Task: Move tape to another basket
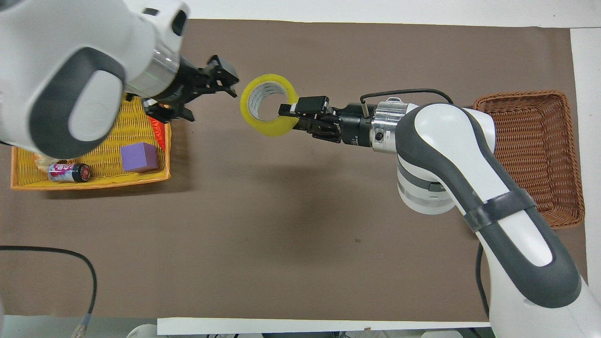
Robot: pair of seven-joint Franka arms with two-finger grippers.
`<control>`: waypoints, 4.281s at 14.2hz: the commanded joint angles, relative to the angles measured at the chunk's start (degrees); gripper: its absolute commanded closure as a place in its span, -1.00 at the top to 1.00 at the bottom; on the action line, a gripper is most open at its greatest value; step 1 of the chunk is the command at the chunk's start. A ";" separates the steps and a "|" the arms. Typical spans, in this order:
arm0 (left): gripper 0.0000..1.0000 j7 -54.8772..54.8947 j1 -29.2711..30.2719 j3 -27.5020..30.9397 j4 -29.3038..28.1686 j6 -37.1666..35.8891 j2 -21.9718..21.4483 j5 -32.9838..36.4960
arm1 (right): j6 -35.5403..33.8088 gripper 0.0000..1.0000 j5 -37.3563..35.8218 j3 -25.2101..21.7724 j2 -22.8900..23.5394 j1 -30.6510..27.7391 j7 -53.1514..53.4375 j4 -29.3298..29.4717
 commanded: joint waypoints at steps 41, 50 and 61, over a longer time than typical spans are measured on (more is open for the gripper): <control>1.00 41.20 23.74 -4.48 -5.28 -19.06 -11.91 17.20 | -36.99 1.00 -75.03 0.36 3.88 -46.92 -25.16 19.92; 1.00 41.37 24.71 -4.22 -4.22 -20.38 -12.08 12.72 | -47.40 1.00 -89.83 0.80 -9.77 -37.50 -1.69 24.12; 1.00 40.84 24.44 -4.22 -7.48 -19.94 -13.05 12.72 | -50.95 1.00 -90.27 -1.39 -12.66 -29.49 5.43 24.49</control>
